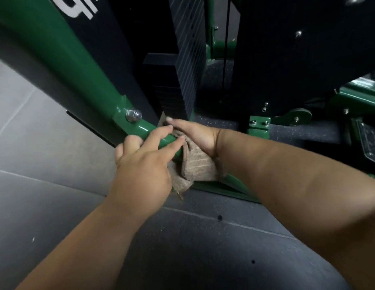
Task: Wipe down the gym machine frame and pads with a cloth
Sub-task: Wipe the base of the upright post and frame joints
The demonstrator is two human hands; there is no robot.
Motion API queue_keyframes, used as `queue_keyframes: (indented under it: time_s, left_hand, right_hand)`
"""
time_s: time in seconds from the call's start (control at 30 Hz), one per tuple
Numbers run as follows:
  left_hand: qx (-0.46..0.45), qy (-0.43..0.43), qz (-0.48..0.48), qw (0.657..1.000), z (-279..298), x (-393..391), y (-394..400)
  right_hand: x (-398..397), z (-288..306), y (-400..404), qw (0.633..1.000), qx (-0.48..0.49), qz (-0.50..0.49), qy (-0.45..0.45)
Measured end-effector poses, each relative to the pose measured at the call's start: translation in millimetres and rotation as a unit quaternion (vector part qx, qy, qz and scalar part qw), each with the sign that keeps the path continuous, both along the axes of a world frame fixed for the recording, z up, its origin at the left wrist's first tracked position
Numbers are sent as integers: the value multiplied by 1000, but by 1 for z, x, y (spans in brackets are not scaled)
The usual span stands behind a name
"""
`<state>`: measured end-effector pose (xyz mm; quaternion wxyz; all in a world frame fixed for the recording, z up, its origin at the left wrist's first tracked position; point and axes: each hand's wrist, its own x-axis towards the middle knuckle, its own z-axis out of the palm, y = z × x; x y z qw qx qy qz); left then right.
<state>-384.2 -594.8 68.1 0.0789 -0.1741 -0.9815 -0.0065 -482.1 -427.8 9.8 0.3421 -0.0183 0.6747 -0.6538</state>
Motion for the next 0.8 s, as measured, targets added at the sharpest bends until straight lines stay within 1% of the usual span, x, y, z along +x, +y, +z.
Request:
queue_keyframes:
  time_s: [0.07,0.13,0.17,0.23,0.3,0.4,0.43,0.5,0.57,0.63,0.7,0.73,0.8]
  left_hand:
    - [2,7,2,1000,-1,0,0]
    - [12,7,6,1000,-1,0,0]
    - [18,4,7,1000,0,1,1]
    - [24,-12,8,1000,2,2,1]
    - [22,-22,5,999,3,2,0]
    - [26,-26,5,999,4,3,0]
    - [26,-27,5,999,4,3,0]
    - [26,-24,1,999,3,3,-1]
    - [28,-21,0,999,2,2,0]
    - [31,-26,3,999,3,2,2]
    - [36,-29,6,999,5,3,3]
    - [39,-29,8,999,5,3,4]
    - [50,-24,17,998,5,3,8]
  right_hand:
    - [6,-5,4,1000,1,1,20]
    - [14,-20,15,1000,-4,10,-12]
    - [18,-32,23,1000,9,11,-16]
    - [32,-62,49,999,51,14,2]
    - [48,-89,77,992,121,4,-46]
    - [70,-111,105,974,197,-48,-106]
    - [76,-115,109,969,204,-66,-119]
    - [85,-122,111,961,223,-110,-119]
    - [91,-123,106,954,252,-129,-102]
    - [97,-119,98,944,287,-150,-58]
    - [100,-99,76,941,271,-202,-15]
    - [102,-87,63,944,256,-206,26]
    - [102,-56,31,944,246,-160,153]
